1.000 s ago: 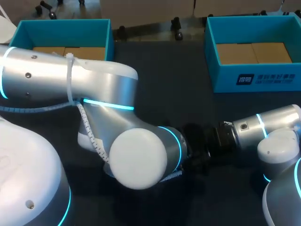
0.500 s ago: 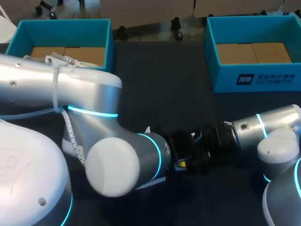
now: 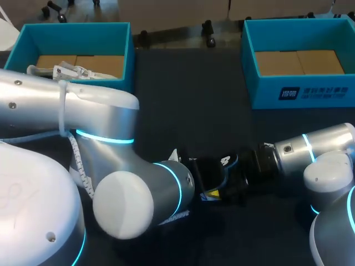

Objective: Take the shoe out of the shoebox, open the shoe tongue, remove and reinsert the insole, then place the shoe into the shoebox

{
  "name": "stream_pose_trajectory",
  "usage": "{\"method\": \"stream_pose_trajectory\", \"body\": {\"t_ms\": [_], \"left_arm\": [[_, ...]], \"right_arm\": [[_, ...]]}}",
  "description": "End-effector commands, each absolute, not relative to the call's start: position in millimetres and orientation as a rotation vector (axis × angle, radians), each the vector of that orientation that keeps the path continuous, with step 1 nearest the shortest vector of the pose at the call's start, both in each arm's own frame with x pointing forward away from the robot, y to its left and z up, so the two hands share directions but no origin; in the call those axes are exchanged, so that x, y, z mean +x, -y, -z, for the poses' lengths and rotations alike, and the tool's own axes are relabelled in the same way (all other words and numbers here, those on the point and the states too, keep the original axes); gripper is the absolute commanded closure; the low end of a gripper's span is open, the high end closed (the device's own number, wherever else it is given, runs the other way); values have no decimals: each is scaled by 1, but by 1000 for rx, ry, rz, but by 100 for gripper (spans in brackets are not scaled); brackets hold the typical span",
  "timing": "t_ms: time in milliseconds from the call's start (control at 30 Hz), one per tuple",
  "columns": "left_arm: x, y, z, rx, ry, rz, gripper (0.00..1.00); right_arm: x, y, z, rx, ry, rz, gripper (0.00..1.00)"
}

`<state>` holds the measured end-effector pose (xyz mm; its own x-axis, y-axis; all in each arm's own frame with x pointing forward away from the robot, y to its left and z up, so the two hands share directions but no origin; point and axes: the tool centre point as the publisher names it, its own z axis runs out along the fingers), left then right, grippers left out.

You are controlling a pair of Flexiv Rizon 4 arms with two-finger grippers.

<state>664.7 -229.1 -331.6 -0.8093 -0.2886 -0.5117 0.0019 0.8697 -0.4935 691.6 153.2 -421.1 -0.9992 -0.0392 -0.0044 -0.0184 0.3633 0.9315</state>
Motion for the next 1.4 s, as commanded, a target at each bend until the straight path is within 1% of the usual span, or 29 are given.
{"method": "stream_pose_trajectory", "body": {"t_ms": [33, 133, 333, 367, 467, 633, 700, 933, 1400], "left_arm": [[665, 233, 336, -207, -2437, 639, 68], [667, 234, 337, -199, -2458, 634, 67], [674, 236, 338, -195, -2482, 630, 69], [675, 237, 338, -198, -2487, 628, 71], [677, 238, 339, -204, -2491, 627, 78], [680, 239, 339, -214, -2490, 632, 95], [681, 239, 339, -220, -2493, 633, 100], [682, 238, 334, -248, -2520, 658, 100], [672, 248, 295, -317, -2669, 726, 100]], "right_arm": [[691, -155, 421, 52, 2582, 1757, 100], [691, -155, 421, 52, 2582, 1757, 100], [691, -155, 421, 52, 2582, 1757, 100], [691, -155, 421, 52, 2582, 1757, 100], [691, -155, 421, 52, 2582, 1757, 100], [691, -155, 421, 52, 2582, 1757, 100], [691, -155, 421, 52, 2582, 1757, 100], [691, -155, 421, 52, 2582, 1757, 100], [691, -155, 421, 52, 2582, 1757, 100]]}}
